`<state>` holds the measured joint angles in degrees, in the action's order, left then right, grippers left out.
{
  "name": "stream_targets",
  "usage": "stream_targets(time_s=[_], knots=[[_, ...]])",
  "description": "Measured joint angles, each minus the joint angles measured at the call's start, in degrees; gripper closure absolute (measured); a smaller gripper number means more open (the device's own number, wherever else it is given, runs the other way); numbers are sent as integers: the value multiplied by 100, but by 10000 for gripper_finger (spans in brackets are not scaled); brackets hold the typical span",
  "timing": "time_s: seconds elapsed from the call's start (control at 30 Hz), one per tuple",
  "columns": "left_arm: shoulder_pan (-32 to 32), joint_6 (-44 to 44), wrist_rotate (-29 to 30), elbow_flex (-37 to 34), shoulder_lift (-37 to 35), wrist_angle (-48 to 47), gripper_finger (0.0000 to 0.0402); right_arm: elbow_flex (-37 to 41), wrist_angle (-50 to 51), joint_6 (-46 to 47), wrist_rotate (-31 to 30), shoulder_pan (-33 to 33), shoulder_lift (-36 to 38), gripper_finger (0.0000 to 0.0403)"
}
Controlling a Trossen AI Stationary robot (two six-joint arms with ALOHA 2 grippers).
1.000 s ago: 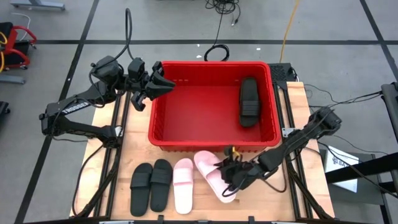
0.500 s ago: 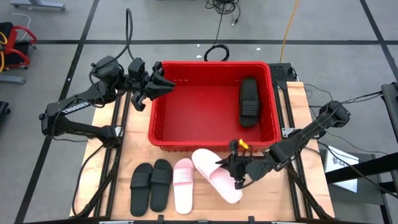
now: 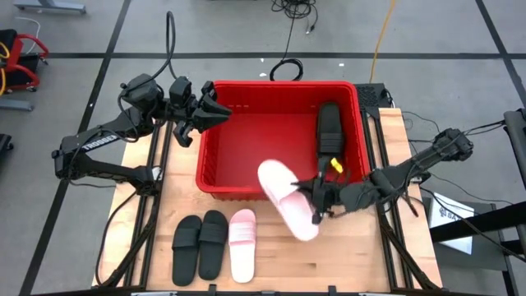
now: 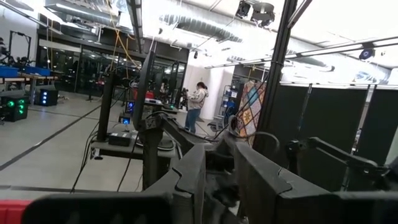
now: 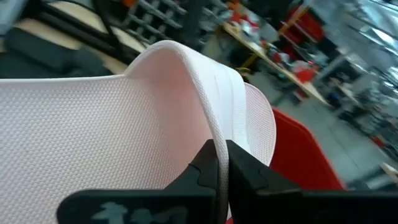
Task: Pick and place slides into bin
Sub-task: Put the pink slide into the red organizer bin
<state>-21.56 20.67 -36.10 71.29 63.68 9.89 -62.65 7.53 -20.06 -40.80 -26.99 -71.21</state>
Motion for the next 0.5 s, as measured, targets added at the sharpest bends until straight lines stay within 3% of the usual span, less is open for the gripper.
stream_targets(time_s=[0.33, 0.5], knots=[[-32, -364, 2, 4, 0, -193, 316, -3, 413, -207, 32, 1307, 352, 401], [-415, -239, 61, 4, 0, -203, 316, -4, 603, -158, 344, 2024, 362, 401]])
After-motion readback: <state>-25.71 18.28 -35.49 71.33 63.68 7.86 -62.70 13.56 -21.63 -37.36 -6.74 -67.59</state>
